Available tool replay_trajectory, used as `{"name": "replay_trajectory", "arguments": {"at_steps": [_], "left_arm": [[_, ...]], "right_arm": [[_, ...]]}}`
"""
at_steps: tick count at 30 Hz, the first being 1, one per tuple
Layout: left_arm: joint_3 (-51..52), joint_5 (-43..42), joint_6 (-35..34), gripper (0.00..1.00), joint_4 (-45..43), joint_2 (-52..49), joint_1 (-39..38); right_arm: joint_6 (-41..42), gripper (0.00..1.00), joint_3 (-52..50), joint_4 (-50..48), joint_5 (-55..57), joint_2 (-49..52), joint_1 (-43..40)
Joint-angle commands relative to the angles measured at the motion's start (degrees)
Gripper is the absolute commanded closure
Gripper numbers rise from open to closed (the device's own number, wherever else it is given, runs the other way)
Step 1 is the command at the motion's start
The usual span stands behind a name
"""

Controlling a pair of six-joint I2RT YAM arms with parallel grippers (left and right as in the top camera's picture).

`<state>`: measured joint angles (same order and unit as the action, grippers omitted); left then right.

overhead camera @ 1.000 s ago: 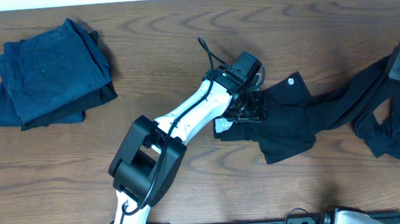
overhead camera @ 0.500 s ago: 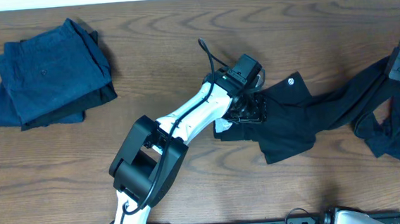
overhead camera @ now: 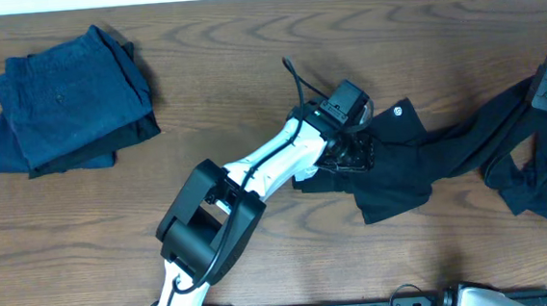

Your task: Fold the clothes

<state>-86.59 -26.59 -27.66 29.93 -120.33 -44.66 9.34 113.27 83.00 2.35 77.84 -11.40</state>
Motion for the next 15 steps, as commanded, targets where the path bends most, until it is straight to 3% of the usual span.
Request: {"name": "replay_trajectory", "arguments": {"at_steps": [1, 15], "left_arm": [[0.9, 0.3, -0.7, 0.44, -0.1, -1.4, -1.4], [0.9, 4.0, -0.7, 0.49, 1.0, -4.3, -1.3]], "right_arm": [[-0.9, 0.99, 0.3, 0.1, 0.5, -0.3, -0.6], [-0.9, 0.99, 0.3, 0.2, 0.5, -0.3, -0.6]]}}
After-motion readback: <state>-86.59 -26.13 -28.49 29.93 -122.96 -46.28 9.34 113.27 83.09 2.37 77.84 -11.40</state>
